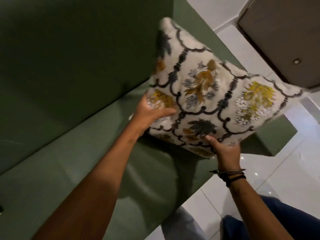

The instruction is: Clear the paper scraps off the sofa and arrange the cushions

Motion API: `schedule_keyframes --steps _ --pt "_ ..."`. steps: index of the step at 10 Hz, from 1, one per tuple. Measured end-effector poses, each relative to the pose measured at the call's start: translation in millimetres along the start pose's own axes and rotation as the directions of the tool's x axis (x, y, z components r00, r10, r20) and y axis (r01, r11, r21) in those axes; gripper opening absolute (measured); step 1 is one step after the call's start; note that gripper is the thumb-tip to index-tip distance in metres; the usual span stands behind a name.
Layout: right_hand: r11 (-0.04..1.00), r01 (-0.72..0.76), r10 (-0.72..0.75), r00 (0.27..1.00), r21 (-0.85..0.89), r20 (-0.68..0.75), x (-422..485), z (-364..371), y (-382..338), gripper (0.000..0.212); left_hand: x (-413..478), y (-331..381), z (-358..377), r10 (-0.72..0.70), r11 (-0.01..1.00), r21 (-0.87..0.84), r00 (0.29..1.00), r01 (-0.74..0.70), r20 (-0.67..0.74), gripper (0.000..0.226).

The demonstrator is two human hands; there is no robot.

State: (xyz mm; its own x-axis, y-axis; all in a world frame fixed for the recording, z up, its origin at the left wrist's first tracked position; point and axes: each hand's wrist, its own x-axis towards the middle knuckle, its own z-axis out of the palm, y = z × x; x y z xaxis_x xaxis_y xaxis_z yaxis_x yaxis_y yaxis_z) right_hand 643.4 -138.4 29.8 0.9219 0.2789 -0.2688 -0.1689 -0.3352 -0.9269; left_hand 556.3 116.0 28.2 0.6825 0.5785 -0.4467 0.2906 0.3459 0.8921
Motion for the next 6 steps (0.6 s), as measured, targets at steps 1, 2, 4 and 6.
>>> schedule_keyframes --steps 1,2,4,6 --pt "0.995 0.100 -0.092 0.954 -0.014 0.286 18 62 -38 0.074 -59 -5 -72 0.065 0.968 -0.197 0.918 -0.153 -0.392 0.081" --pt "0.985 0.169 -0.129 0.867 -0.040 0.482 36 115 -58 0.087 -90 -15 -109 0.061 0.939 -0.242 0.813 -0.244 -0.579 0.086" --pt "0.930 0.333 -0.101 0.637 -0.155 0.764 55 219 -70 0.087 -109 -62 -153 0.005 0.921 -0.246 0.641 -0.301 -0.768 0.105" --pt "0.916 0.313 -0.087 0.769 -0.253 0.634 9 195 -81 0.101 -127 -59 -175 -0.008 0.983 -0.142 0.750 -0.115 -0.661 0.125"
